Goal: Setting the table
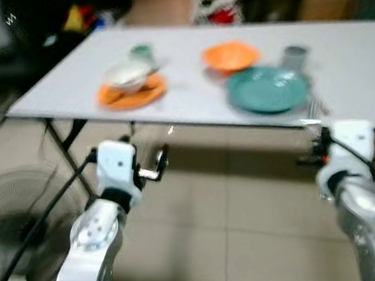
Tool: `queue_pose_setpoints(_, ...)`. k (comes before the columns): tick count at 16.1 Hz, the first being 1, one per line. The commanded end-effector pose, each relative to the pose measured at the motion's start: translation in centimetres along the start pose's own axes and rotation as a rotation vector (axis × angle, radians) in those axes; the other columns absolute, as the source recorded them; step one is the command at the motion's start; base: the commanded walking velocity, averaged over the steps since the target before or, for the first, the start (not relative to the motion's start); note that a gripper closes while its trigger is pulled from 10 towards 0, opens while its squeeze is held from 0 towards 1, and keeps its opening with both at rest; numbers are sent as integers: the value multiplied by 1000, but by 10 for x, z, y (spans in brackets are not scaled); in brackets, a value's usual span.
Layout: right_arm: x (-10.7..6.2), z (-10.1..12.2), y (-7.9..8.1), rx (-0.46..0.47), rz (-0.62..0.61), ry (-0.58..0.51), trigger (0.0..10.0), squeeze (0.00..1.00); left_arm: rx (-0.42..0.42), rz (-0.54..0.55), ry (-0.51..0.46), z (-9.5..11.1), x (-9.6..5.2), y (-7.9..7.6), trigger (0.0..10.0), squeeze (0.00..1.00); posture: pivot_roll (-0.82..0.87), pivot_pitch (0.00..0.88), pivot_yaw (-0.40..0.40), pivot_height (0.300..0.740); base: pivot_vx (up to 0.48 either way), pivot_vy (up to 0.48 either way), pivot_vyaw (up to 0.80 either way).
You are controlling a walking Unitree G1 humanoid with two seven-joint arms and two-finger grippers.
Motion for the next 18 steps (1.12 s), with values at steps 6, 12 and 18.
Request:
queue_pose_setpoints(6, 8, 23, 15, -26, 68, -85, 10000, 0, 16, 1, -7, 5, 3, 6, 10000, 0, 78, 0, 30, 740, 341, 0, -495)
queue_pose_setpoints(12, 7, 31, 39, -29, 188, -127, 10000, 0, 26, -8, -8, 5, 4, 8, 10000, 0, 79, 0, 30, 740, 404, 0, 0)
queue_pose_setpoints(18, 7, 31, 44, -32, 223, -130, 10000, 0, 30, -11, -3, 3, 2, 9, 10000, 0, 84, 0, 24, 740, 403, 0, 0)
Point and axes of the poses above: a point about 5 cm out from each wrist's last joint towards the gripper, its own x axis pointing out of the wrist towards the gripper, its own z axis along the axis of the wrist's last joint, y = z × x, the point moved 6 cm from there along x, pointing out of the wrist towards the gripper, and after that the axes turned 13 degrees about -x, right-handed, at the moved point
